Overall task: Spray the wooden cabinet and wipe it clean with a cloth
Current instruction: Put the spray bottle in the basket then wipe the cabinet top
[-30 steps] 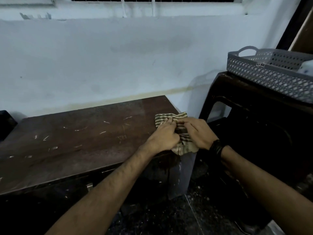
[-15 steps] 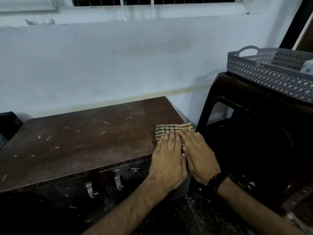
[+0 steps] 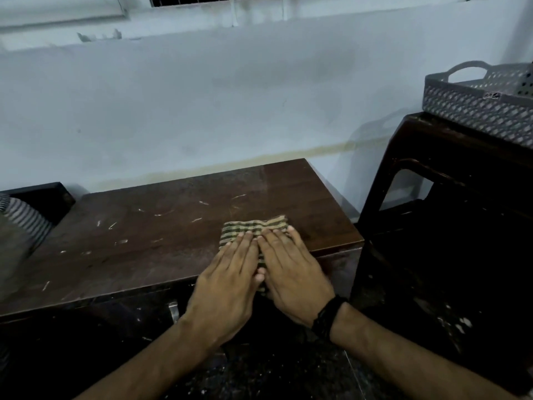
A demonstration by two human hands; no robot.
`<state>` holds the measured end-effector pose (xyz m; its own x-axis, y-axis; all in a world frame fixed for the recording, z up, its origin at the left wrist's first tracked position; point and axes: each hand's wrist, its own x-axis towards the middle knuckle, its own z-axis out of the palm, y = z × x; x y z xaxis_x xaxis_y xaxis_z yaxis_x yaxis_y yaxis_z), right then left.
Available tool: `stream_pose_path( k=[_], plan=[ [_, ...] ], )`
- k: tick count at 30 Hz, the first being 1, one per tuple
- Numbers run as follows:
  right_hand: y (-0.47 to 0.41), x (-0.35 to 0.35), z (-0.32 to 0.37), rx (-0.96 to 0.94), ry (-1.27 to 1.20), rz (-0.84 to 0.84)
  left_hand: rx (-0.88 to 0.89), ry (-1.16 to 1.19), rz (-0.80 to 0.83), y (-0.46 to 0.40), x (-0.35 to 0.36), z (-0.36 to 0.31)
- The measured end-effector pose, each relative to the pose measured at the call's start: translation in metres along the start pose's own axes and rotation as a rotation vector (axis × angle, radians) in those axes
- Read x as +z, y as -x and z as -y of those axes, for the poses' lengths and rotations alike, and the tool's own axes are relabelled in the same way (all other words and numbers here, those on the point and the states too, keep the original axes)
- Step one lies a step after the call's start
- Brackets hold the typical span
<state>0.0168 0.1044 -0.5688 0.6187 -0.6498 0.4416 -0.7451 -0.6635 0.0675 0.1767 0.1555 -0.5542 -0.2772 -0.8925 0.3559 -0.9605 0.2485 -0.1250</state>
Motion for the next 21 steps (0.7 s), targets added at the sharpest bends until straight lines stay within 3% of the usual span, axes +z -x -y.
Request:
stream_pose_path(
  k=[10,15,21],
  plan=[
    [-0.013,-0.015,0.014,-0.011,-0.105,0.152,-0.161,0.143,0.173,0.006,-0.023,0.006],
    [-0.069,-0.025,-0.025,-0.024,-0.071,0.42,-0.147,0.264,0.424,-0.058,-0.022,0.032],
    [-0.146,0.013,-0.073,0.043,-0.055,0.536,-0.161,0.249,0.493,-0.146,0.035,0.074]
  ],
)
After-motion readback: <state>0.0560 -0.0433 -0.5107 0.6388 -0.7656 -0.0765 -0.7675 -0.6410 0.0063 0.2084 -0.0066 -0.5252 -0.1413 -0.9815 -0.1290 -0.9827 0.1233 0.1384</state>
